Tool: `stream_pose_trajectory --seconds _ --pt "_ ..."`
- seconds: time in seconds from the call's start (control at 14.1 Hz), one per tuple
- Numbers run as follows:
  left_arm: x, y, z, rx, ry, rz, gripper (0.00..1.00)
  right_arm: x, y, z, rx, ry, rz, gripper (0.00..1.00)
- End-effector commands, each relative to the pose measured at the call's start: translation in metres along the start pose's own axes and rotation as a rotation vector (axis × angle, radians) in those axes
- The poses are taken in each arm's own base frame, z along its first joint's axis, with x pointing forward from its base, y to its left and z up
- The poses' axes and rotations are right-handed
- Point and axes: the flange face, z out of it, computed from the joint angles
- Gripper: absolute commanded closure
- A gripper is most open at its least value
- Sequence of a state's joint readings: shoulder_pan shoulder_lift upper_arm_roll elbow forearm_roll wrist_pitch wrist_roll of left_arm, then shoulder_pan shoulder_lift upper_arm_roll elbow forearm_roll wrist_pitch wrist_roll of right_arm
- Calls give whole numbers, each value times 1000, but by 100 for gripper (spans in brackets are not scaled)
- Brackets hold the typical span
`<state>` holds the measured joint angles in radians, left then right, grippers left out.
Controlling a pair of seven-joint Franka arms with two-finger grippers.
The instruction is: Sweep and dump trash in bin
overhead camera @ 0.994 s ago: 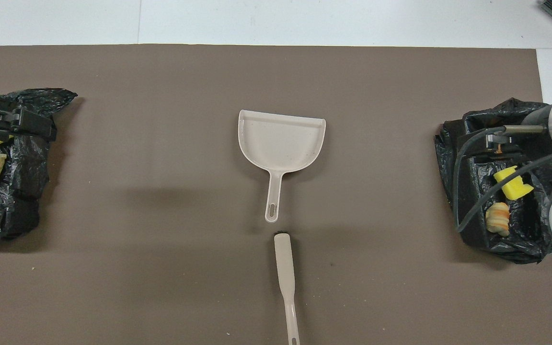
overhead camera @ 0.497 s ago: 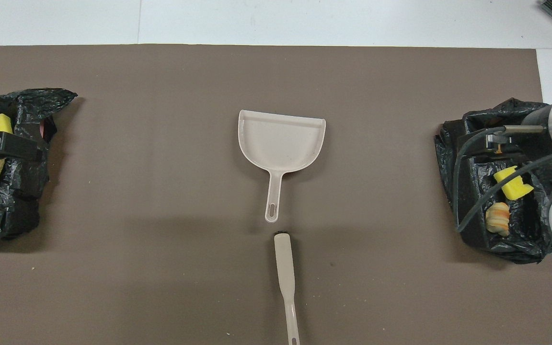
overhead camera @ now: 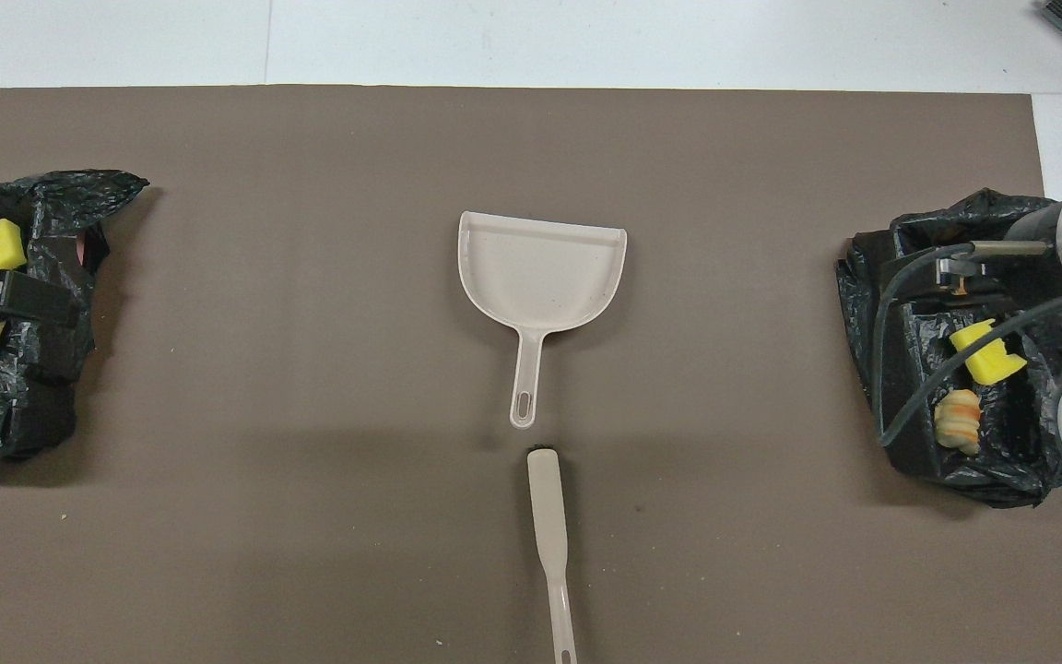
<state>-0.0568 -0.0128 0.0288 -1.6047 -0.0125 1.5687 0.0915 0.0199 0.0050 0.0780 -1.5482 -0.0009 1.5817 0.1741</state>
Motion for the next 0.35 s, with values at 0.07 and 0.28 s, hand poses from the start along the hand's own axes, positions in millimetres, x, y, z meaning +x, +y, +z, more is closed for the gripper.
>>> stream_pose_trajectory --seconds 0.07,0.28 --pt "-6 1 -4 16 -9 -5 0 -6 5 0 22 -1 -8 0" --pt "-7 0 -5 13 -7 -11 0 -6 5 0 22 0 -5 0"
